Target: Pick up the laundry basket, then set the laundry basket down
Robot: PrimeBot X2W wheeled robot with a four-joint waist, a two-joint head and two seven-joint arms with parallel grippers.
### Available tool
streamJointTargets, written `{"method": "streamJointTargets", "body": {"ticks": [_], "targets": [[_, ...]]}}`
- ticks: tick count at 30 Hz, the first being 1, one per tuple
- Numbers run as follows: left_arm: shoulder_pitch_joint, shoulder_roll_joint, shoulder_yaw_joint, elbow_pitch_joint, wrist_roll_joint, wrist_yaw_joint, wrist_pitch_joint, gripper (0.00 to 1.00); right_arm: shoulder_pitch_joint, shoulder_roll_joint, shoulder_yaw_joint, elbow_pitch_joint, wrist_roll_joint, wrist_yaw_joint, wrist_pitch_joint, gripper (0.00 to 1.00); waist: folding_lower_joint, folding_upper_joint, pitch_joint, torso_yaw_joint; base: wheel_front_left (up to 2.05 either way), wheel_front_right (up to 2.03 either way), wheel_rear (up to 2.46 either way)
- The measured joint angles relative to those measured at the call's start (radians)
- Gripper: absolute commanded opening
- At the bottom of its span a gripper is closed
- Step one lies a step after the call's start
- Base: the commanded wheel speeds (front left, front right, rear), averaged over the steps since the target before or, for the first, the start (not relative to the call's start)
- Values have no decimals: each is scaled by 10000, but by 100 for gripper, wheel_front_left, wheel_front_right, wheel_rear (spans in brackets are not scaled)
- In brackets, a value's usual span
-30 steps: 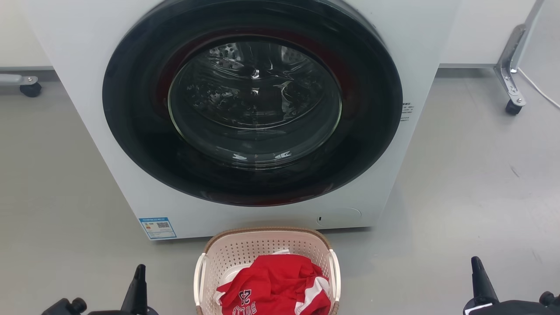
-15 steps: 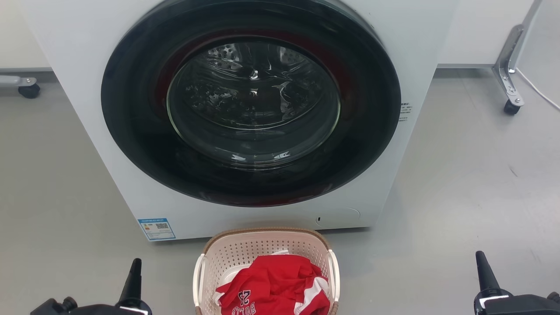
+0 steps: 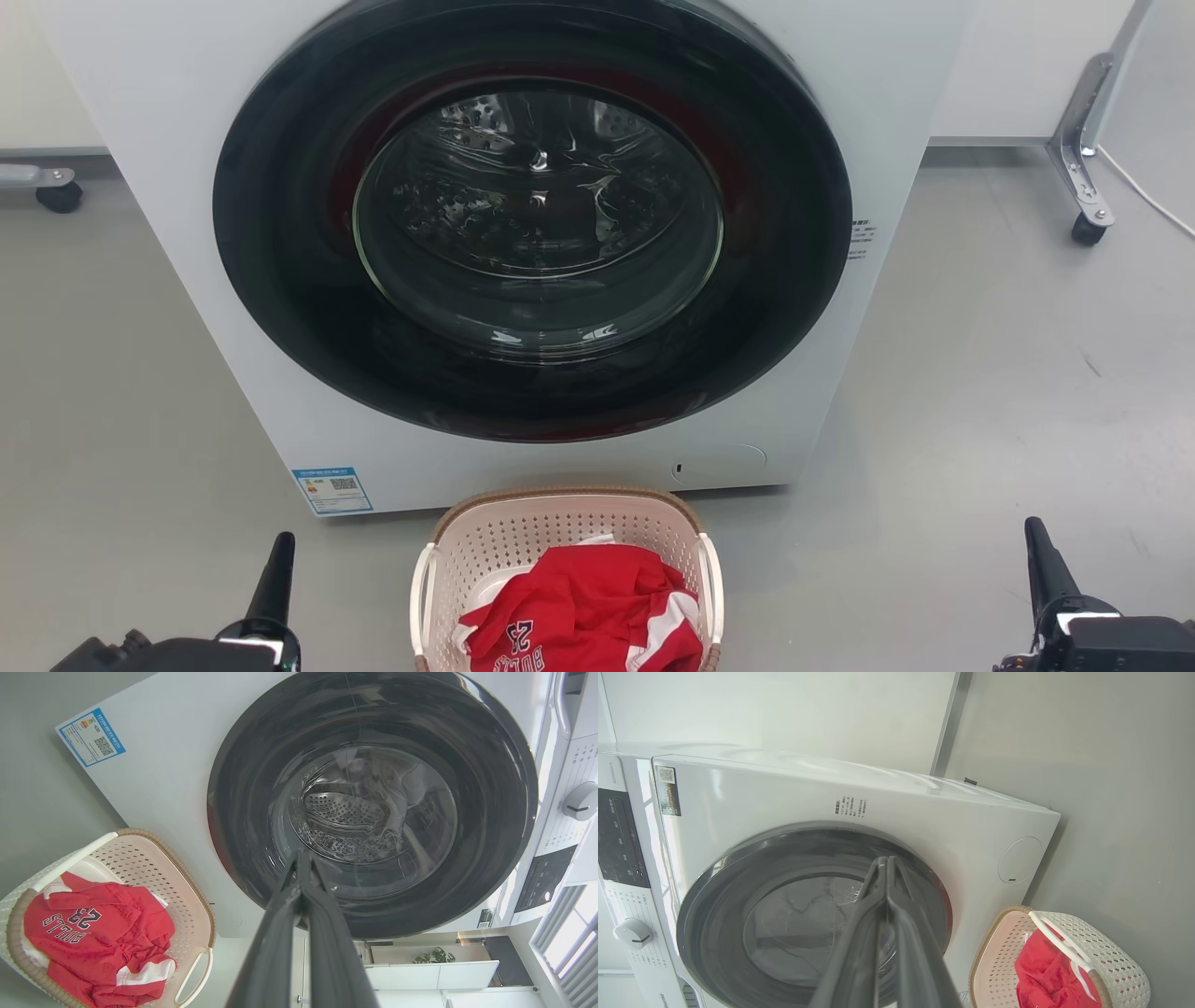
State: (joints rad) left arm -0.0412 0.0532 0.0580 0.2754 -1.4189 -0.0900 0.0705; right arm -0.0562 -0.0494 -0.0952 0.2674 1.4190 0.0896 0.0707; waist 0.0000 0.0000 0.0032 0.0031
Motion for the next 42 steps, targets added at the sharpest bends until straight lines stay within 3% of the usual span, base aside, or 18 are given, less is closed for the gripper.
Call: {"method": "streamJointTargets", "body": {"ticks": [14,42], "targets": [[-386,-104,322,184,-1797,-339,431,0,-255,50,-368,313,1768,307,426,0,0,0,-15,-32,0,0,0],[-385,-113,324,205,-1818,-339,431,0,-363,54,-374,314,1779,307,426,0,0,0,-15,-32,0,0,0]]}}
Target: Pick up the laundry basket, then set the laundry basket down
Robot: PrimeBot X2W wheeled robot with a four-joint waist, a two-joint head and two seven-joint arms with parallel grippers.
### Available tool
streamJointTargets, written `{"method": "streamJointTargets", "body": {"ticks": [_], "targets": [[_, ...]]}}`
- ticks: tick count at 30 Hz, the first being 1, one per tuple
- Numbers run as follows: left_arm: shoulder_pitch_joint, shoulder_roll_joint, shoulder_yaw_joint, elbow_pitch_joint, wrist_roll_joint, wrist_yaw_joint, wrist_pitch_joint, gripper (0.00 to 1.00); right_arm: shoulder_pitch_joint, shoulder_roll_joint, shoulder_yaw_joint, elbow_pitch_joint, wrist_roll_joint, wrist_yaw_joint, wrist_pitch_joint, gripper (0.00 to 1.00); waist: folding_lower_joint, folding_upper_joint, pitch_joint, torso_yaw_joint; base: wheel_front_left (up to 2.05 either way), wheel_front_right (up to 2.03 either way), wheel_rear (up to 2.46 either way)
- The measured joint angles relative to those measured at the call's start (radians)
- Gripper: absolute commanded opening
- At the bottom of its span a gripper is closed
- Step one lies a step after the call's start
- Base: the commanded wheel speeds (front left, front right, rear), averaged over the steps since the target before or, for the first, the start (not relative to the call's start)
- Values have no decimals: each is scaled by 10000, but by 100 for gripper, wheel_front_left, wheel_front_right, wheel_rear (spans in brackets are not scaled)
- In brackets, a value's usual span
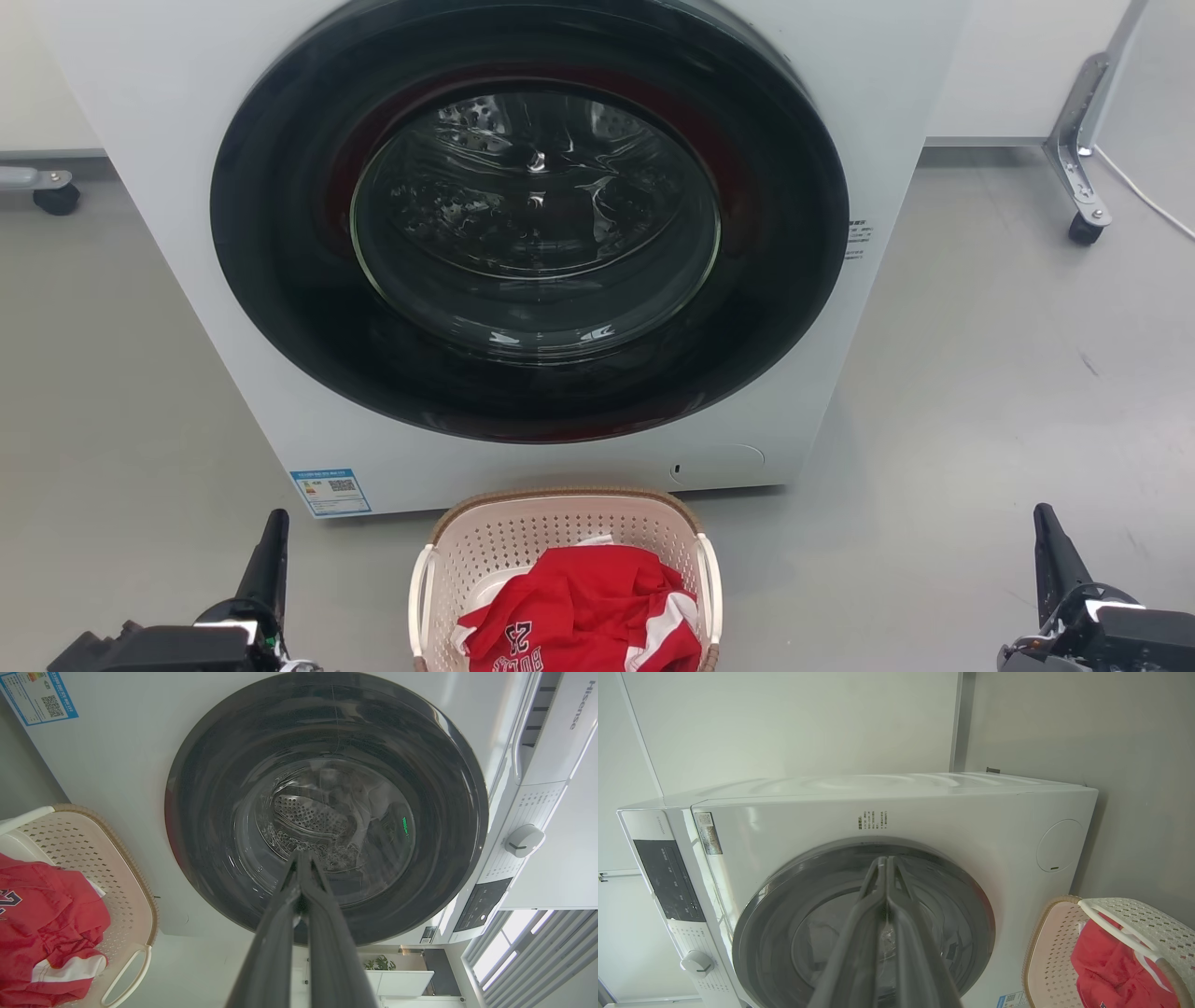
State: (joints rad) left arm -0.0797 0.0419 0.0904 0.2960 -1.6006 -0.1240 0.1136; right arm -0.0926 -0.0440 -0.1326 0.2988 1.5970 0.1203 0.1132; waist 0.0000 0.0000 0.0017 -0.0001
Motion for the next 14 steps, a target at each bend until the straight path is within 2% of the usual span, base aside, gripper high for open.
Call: {"method": "streamJointTargets", "body": {"ticks": [14], "targets": [[0,0,0,0,0,0,0,0,0,0,2,0,2,0,0,0,0,0,0,0,0,0,0]]}}
